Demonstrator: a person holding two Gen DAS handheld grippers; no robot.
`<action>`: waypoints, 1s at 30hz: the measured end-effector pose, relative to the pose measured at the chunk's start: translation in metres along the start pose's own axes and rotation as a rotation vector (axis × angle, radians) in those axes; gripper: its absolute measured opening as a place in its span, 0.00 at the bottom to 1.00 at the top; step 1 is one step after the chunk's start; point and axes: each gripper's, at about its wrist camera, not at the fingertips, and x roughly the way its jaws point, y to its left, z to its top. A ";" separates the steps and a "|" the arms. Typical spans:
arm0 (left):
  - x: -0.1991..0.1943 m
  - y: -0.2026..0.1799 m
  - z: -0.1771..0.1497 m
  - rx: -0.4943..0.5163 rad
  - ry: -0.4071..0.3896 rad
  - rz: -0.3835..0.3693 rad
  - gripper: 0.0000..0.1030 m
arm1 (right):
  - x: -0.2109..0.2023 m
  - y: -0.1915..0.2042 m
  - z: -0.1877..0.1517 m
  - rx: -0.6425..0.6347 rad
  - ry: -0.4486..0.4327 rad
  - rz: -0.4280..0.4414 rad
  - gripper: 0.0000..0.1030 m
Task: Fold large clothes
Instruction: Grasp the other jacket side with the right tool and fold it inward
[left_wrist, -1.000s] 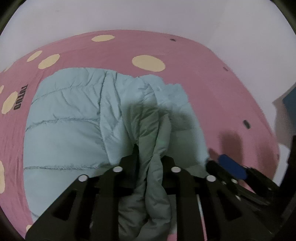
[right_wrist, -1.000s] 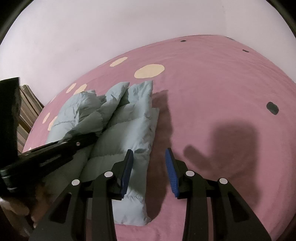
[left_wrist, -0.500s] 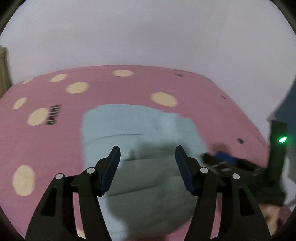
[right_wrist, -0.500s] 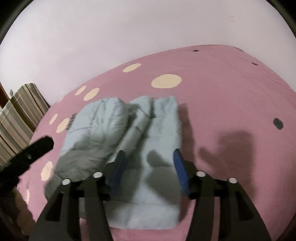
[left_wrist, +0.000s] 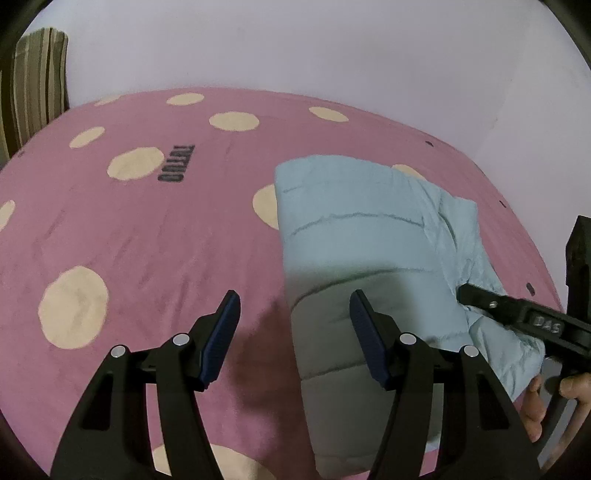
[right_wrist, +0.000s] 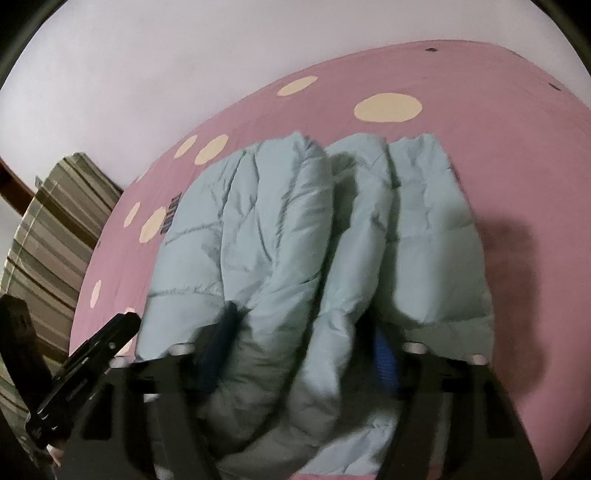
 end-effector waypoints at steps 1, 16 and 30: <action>-0.001 0.000 -0.001 -0.001 0.000 -0.007 0.59 | 0.002 0.001 -0.001 -0.003 0.012 0.013 0.27; 0.041 -0.060 -0.002 0.092 0.073 -0.113 0.62 | -0.023 -0.070 -0.005 0.059 -0.043 -0.064 0.12; 0.071 -0.066 -0.012 0.113 0.129 -0.070 0.64 | 0.001 -0.089 -0.016 0.084 -0.031 -0.034 0.20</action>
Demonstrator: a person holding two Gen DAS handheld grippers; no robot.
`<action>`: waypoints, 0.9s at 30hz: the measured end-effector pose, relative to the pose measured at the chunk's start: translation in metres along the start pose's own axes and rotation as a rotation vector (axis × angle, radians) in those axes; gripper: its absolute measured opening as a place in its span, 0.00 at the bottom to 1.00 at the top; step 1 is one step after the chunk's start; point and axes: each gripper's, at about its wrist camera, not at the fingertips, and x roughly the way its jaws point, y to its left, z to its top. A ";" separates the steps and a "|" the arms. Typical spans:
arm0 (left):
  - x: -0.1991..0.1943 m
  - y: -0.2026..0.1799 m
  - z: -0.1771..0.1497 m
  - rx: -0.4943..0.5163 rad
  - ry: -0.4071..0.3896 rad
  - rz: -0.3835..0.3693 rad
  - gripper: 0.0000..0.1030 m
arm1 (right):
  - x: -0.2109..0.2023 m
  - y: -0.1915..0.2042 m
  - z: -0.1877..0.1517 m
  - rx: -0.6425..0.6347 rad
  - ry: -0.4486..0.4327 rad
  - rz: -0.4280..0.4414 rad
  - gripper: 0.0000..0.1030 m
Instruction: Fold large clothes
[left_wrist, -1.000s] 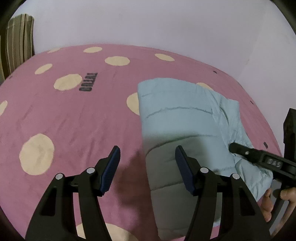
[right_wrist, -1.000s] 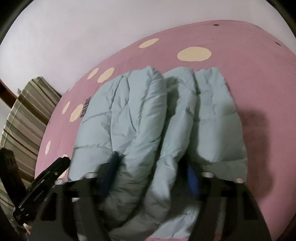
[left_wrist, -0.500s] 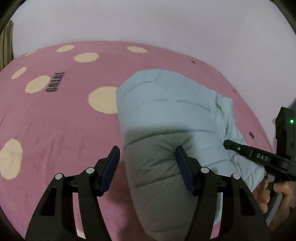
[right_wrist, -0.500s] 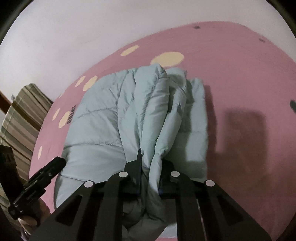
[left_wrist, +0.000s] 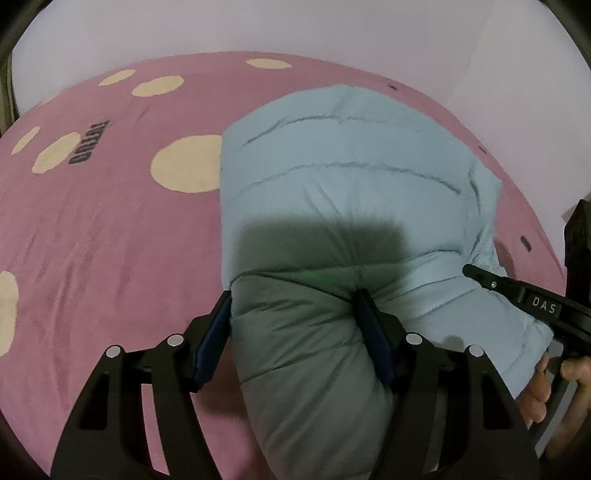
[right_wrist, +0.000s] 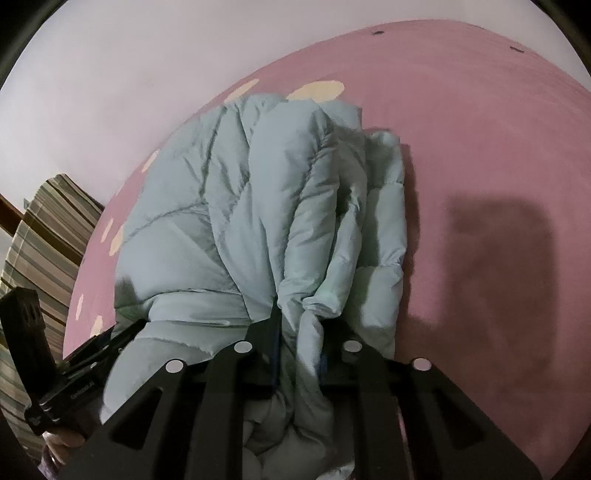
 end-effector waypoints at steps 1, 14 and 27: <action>-0.008 0.001 -0.001 -0.007 -0.009 0.002 0.64 | -0.007 0.002 -0.001 -0.003 -0.009 -0.017 0.25; -0.047 -0.004 -0.021 0.000 -0.085 -0.017 0.64 | -0.065 0.062 -0.043 -0.244 -0.114 -0.096 0.31; 0.005 -0.001 -0.031 0.015 0.014 0.032 0.66 | -0.011 0.036 -0.058 -0.219 -0.033 -0.133 0.29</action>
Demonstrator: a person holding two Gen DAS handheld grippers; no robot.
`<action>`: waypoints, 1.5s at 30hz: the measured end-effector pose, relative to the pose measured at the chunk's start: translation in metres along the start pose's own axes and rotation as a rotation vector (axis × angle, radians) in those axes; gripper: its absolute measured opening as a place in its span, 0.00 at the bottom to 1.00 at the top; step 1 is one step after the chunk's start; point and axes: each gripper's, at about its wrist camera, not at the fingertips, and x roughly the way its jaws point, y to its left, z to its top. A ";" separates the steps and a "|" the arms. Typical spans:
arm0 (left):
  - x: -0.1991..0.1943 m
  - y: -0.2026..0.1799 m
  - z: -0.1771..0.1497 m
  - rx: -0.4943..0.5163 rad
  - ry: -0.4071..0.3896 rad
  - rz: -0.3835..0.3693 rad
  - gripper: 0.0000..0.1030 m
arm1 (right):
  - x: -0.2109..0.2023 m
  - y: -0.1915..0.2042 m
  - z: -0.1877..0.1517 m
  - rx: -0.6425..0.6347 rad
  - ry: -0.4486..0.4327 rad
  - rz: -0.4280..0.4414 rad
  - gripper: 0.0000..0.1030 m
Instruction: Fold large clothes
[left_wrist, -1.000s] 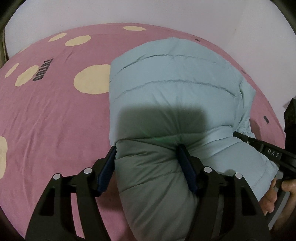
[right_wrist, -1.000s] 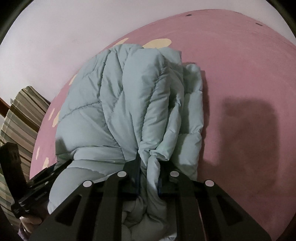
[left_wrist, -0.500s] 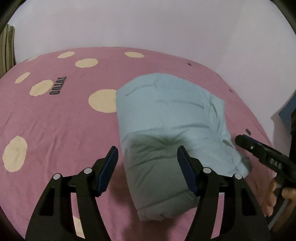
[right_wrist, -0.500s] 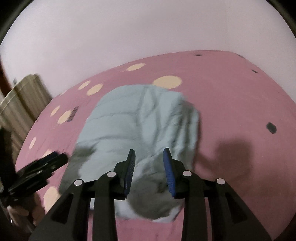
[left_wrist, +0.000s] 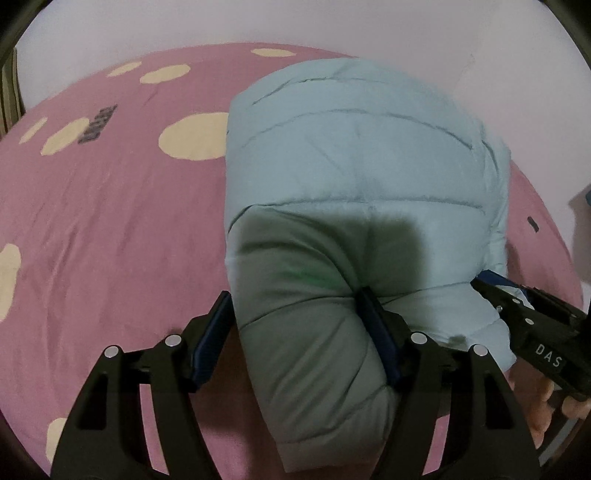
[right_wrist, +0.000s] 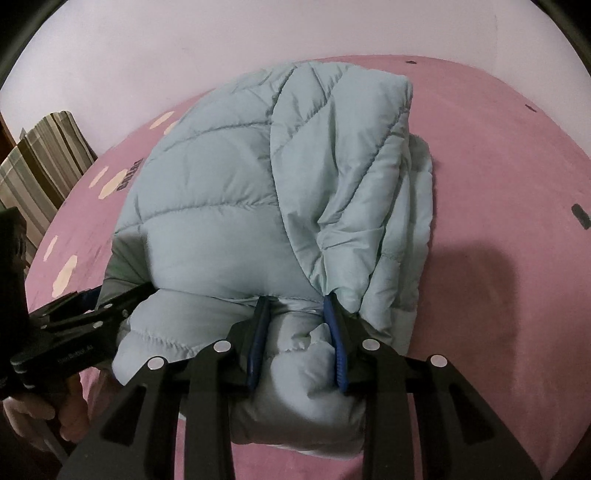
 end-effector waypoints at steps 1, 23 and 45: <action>-0.004 0.000 0.000 0.001 -0.004 -0.003 0.65 | -0.004 0.000 0.000 0.004 -0.010 0.005 0.29; 0.023 -0.009 0.101 -0.061 -0.064 0.061 0.64 | 0.018 -0.008 0.095 0.042 -0.116 -0.079 0.32; 0.079 -0.010 0.088 -0.039 -0.036 0.090 0.75 | 0.071 -0.025 0.080 0.093 -0.083 -0.080 0.33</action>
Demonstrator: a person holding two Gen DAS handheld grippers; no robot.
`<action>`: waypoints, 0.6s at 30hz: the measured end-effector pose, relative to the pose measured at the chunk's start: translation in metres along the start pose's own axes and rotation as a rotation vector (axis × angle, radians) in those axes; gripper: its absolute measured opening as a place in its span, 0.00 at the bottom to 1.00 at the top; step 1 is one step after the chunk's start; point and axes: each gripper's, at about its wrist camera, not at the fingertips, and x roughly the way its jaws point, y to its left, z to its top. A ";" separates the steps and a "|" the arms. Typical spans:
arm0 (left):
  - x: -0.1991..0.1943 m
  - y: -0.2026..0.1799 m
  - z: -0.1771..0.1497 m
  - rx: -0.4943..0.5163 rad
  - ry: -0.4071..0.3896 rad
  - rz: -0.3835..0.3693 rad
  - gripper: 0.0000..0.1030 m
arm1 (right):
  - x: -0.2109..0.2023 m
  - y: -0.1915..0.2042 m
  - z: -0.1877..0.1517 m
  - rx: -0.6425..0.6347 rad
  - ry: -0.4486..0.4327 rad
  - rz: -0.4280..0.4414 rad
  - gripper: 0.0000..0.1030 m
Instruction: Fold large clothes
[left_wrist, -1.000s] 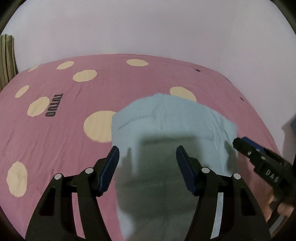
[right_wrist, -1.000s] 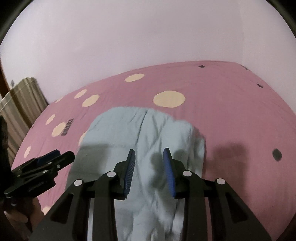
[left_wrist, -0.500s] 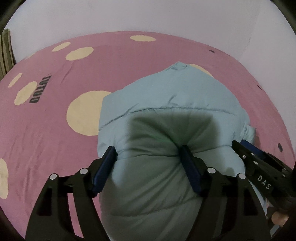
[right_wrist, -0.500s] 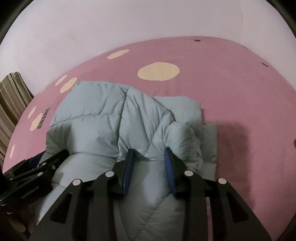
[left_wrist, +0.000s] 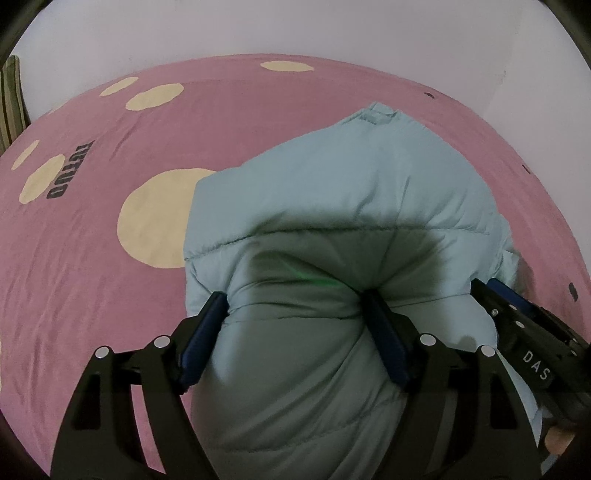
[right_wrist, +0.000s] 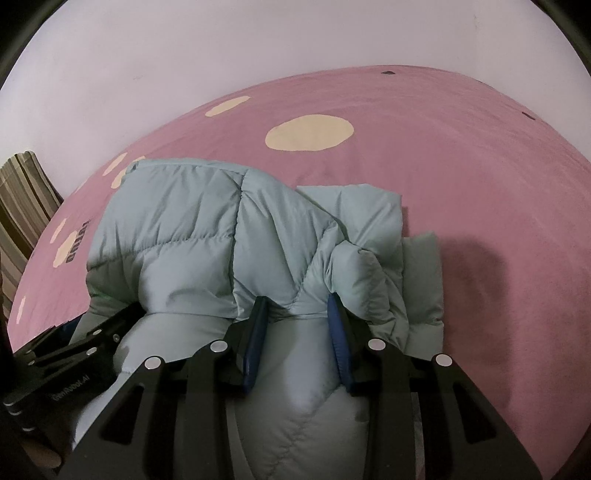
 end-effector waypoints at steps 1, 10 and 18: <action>0.000 0.000 0.000 0.002 0.000 0.002 0.75 | 0.001 0.001 0.000 0.000 0.000 -0.001 0.33; 0.001 -0.001 -0.001 0.010 -0.004 0.007 0.75 | -0.001 0.003 0.002 -0.012 0.000 -0.016 0.33; 0.000 -0.002 -0.002 0.017 -0.004 0.016 0.75 | -0.002 0.004 0.000 -0.016 -0.007 -0.022 0.33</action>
